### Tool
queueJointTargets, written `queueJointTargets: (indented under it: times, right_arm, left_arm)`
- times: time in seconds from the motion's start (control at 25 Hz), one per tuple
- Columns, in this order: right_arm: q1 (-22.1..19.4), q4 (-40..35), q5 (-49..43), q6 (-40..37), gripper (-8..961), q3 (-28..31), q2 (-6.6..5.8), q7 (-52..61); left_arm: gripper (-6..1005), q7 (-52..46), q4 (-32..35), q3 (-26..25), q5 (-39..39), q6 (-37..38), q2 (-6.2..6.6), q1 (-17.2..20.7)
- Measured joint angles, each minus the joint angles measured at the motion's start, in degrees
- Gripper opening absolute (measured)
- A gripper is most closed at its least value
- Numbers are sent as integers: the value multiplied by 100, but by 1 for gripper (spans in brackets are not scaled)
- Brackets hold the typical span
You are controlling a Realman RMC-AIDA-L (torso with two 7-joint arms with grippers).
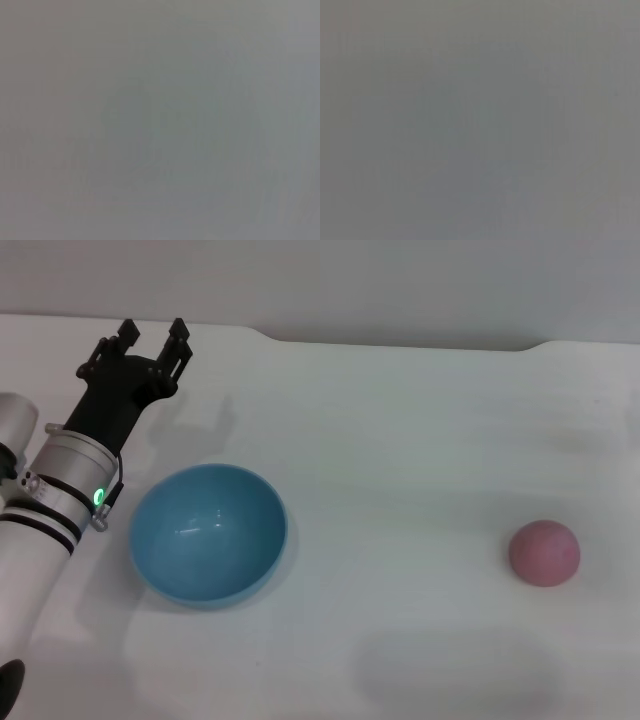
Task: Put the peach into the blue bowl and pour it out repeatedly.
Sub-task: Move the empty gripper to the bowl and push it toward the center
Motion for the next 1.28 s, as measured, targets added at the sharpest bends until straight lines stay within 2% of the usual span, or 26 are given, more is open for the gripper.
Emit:
queueJointTargets:
  times: [0.24,0.6,0.72,0.84,0.88,0.92,0.96,1.08,1.16,1.28]
  right_arm:
    - [-103,3,9,-102,591,4,23,0]
    - [-108,130,16,-146,591,4,28,43]
    - [-108,191,18,-148,590,4,34,45]
    - [-116,288,19,-147,590,4,37,47]
    - [-119,313,19,-147,590,4,38,47]
    - [-122,341,19,-147,590,4,39,48]
    - [-126,366,19,-147,590,3,39,48]
    - [-136,416,19,-147,590,4,39,50]
    - [-143,429,18,-148,590,3,40,51]
    - [-153,430,19,-147,591,4,39,52]
  left_arm:
    - [633,-14,-2,-240,-3,-46,20,29]
    - [634,-140,96,-237,5,-150,62,-19]
    - [634,-822,470,-193,49,-608,97,-218]
    - [634,-2080,1173,206,366,-1497,129,-483]
    - [634,-2080,1173,206,366,-1497,129,-483]
    - [634,-2704,1526,491,553,-1860,135,-568]
    - [634,-3913,2171,1257,859,-2380,136,-655]
    - [634,-5529,3096,2624,1189,-2887,157,-617]
    - [633,-6720,3877,3582,1544,-3043,191,-423]
    - [633,-8299,4984,4503,2333,-2966,327,-45]
